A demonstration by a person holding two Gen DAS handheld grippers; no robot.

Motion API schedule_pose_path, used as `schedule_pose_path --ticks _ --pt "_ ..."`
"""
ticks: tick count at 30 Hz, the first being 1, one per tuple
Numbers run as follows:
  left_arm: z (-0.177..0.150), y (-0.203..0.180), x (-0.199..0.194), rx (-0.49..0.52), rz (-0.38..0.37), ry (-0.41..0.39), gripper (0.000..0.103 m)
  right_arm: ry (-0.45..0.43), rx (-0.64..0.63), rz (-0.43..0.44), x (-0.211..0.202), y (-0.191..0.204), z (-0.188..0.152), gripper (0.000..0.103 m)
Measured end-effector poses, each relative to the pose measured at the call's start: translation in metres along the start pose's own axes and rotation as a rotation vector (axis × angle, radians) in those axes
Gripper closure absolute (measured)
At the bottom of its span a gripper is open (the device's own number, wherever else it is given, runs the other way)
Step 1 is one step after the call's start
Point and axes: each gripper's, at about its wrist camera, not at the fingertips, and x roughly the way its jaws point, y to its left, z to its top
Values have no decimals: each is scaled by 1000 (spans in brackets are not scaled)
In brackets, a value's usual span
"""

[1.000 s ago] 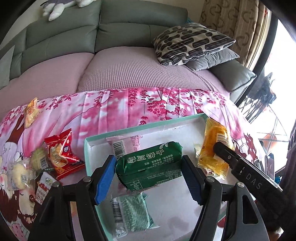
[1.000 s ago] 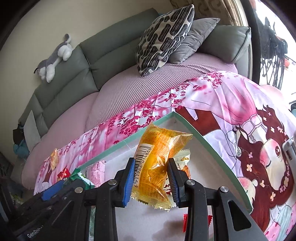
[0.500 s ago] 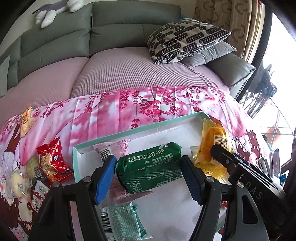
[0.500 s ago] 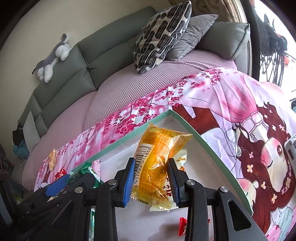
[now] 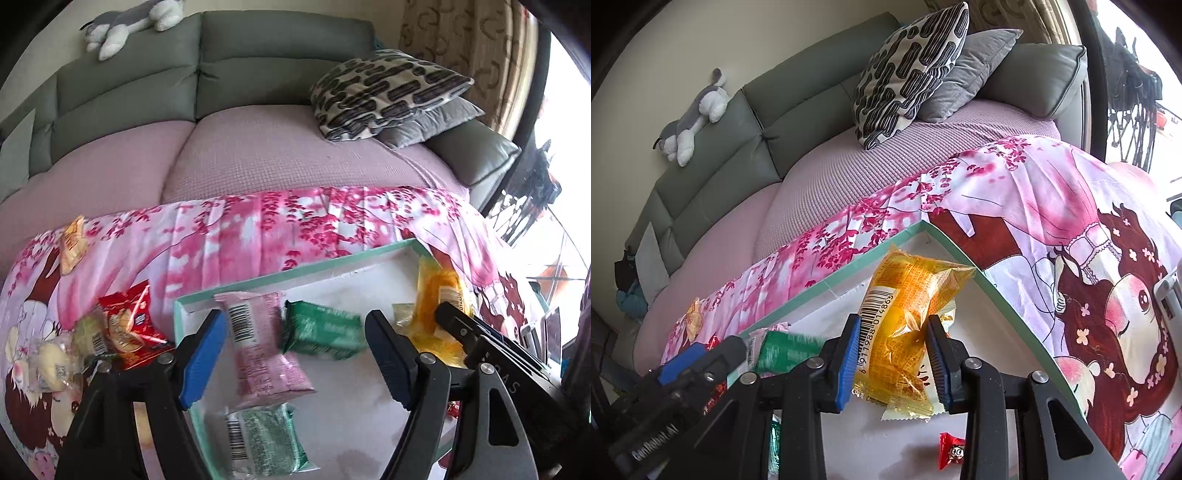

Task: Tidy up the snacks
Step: 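Release the green biscuit packet and orange bread bag into the tray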

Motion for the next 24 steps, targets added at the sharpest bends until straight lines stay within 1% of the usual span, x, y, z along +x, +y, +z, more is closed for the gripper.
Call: schedule_pose_path --ticks 1,2,3,8,9,10,12,13,14,15,16,18,22,24 --pt "0 4 0 -15 6 3 23 -1 1 -4 0 0 0 64" --pt "1 9 -1 -35 12 6 18 -1 -1 -4 0 0 0 64" --pt "1 13 -1 -50 14 8 15 -1 -3 -5 0 1 0 64" --pt "0 27 -1 -95 44 21 14 4 -12 -18 0 2 1 62" --pt "0 29 0 -100 54 24 14 3 -15 -21 0 3 1 56" --pt "-1 30 0 -105 62 25 14 2 -17 -24 0 3 1 43" --pt "-2 36 0 -130 94 27 11 -1 -23 -38 -1 4 1 27" --pt "-3 40 0 -145 119 28 2 -3 -27 -45 -1 5 1 24" --pt "-3 42 0 -152 131 30 0 -4 -35 -51 -2 5 1 22" --pt "-4 45 1 -159 139 32 0 -4 -46 -57 -1 7 1 18" --pt "-5 47 1 -164 145 33 0 -4 -55 -61 -1 8 1 10" --pt "-6 54 2 -187 175 37 0 -6 -64 -66 -1 9 0 0" --pt "-9 64 3 -218 224 45 0 -11 -82 -55 0 12 0 0" --pt "-10 69 3 -240 223 43 0 -15 -95 -54 0 14 -1 0"
